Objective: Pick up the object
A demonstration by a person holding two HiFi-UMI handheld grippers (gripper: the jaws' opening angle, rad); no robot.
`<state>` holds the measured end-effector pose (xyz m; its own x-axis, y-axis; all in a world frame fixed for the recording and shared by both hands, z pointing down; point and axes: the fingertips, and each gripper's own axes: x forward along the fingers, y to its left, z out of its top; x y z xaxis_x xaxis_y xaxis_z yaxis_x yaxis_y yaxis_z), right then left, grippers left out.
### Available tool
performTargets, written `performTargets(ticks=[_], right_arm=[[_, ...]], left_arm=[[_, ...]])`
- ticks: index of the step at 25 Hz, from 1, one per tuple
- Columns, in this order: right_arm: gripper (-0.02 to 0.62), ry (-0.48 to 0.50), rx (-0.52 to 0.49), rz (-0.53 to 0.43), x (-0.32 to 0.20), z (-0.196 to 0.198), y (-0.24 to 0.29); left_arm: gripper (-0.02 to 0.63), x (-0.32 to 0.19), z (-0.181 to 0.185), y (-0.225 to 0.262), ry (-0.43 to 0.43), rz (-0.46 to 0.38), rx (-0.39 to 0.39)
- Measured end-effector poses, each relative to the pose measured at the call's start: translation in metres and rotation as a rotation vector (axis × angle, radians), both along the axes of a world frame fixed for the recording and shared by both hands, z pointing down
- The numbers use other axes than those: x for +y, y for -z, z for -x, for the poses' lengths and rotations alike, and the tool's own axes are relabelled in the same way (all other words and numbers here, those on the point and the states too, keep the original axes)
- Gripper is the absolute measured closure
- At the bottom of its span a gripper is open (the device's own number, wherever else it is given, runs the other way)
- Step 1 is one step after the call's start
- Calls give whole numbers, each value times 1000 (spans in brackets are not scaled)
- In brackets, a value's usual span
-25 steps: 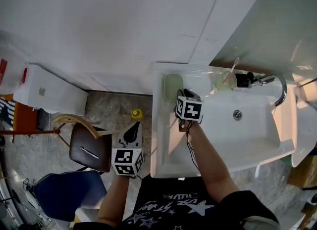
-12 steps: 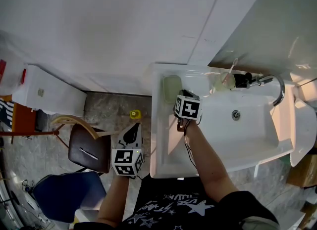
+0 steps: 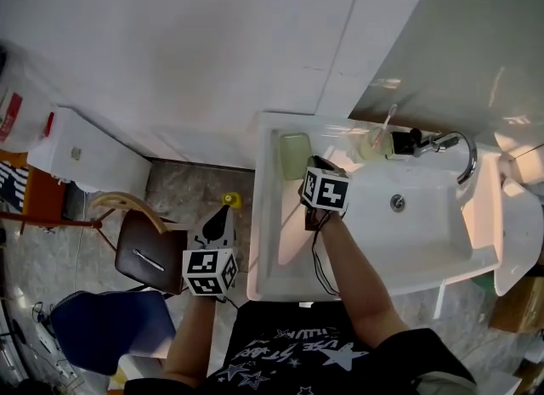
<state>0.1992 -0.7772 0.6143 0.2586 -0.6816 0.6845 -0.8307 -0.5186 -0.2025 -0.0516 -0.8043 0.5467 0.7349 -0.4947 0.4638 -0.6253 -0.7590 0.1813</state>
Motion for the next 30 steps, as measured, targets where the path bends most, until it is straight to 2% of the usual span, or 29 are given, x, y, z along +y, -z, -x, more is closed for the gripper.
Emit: performTargets(ticks=[6,16,30], right_arm=[[563,34,-15,-87,26,0,41],[564,188,1,-174,86,3,87],[565,382,-31,-223,211,-2,98]], left_arm=[[591,34,-5,17,30,-12,17],[591,112,-19,38,109,-55,31],[591,259,-27,35,256,-65,25]])
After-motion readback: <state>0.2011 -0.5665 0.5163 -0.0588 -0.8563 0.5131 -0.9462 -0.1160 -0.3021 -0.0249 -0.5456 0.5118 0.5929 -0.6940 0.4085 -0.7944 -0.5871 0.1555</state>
